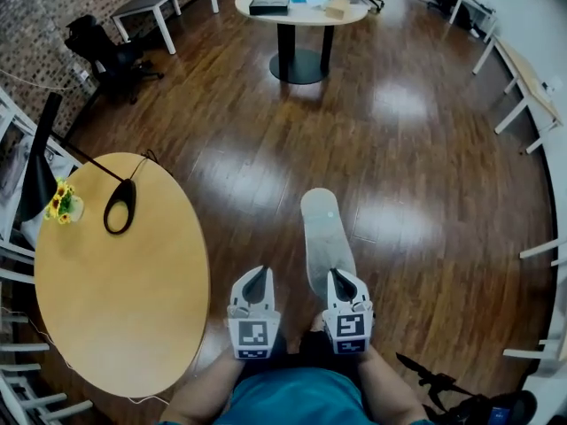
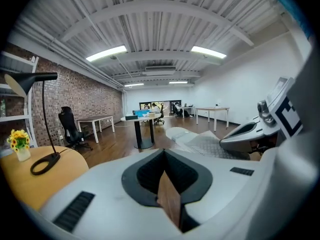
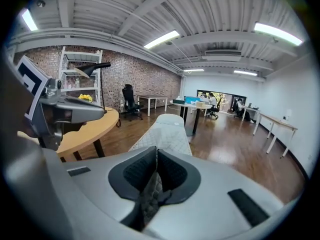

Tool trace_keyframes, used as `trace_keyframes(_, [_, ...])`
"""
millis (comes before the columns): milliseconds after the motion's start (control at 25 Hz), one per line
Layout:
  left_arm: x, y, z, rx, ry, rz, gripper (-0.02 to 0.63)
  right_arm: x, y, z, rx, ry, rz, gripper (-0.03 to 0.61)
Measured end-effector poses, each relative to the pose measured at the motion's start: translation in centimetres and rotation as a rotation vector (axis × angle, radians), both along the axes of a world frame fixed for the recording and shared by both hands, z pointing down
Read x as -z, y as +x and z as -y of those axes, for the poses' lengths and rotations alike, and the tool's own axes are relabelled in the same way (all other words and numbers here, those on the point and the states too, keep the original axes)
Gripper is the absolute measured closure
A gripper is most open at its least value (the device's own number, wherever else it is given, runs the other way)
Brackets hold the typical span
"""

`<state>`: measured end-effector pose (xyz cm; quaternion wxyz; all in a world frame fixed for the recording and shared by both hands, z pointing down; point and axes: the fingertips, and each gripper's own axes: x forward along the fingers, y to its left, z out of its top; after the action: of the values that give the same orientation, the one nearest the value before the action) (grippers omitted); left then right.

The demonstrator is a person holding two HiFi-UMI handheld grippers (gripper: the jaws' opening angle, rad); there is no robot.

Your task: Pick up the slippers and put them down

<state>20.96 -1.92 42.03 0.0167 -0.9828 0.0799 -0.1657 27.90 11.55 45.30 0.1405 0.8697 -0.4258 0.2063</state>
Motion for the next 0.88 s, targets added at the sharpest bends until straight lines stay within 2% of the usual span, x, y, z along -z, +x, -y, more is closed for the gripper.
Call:
trace_keyframes(240, [-5.6,3.2,0.7,-0.006,-0.016,0.031,0.609,-4.8,3.0,-0.1,-0.011,-0.033,0.029,0.549])
trace_keyframes(520, [-13.9,6.8,0.8,-0.06,-0.01,0.037,0.609,-12.6,5.7,1.5,0.001,-0.057,0.051,0.549])
trace_keyframes(680, [-21.0,9.2,0.7,-0.085,-0.013,0.059,0.609,-19.1,7.7,2.7,0.037,-0.081,0.06,0.549])
trace_keyframes(880, [-31.0,11.6,-0.5,-0.089,-0.03,0.086,0.609,-29.9,9.6,1.4,0.044,-0.11,0.084,0.549])
